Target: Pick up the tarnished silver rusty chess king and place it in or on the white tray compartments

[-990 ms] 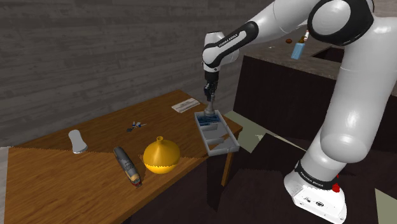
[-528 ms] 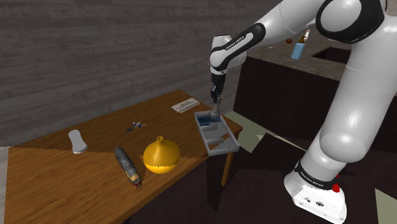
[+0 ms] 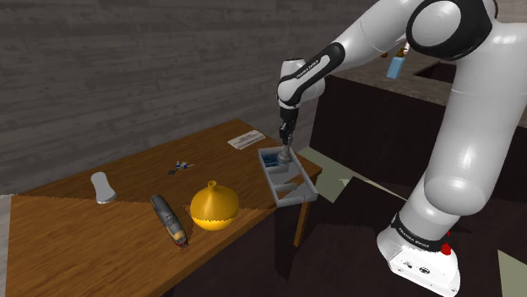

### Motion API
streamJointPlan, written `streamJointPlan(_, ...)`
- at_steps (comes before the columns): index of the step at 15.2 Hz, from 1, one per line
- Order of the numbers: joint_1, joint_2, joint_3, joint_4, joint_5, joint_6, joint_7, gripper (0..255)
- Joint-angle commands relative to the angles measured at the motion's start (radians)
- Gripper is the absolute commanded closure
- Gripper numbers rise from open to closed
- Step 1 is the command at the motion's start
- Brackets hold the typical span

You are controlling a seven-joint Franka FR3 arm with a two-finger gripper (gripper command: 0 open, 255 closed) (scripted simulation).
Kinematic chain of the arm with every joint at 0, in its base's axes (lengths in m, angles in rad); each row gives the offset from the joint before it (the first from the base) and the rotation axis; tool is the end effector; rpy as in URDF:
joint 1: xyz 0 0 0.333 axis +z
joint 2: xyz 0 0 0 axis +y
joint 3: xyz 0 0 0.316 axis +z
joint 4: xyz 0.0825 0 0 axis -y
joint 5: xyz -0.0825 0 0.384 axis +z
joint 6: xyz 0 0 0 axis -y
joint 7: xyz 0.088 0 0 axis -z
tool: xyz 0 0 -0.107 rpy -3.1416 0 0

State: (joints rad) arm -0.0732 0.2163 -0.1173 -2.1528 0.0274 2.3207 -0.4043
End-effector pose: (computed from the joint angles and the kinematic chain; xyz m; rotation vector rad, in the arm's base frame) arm 0.5484 -0.1046 0.2962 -3.1173 -0.3077 0.0725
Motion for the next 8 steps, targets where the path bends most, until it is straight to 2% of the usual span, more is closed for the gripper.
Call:
streamJointPlan(1,0.000,0.022,0.002,-0.005,0.004,0.027,-0.001,255)
streamJointPlan(8,-0.004,0.093,0.007,-0.017,0.017,0.110,-0.010,255)
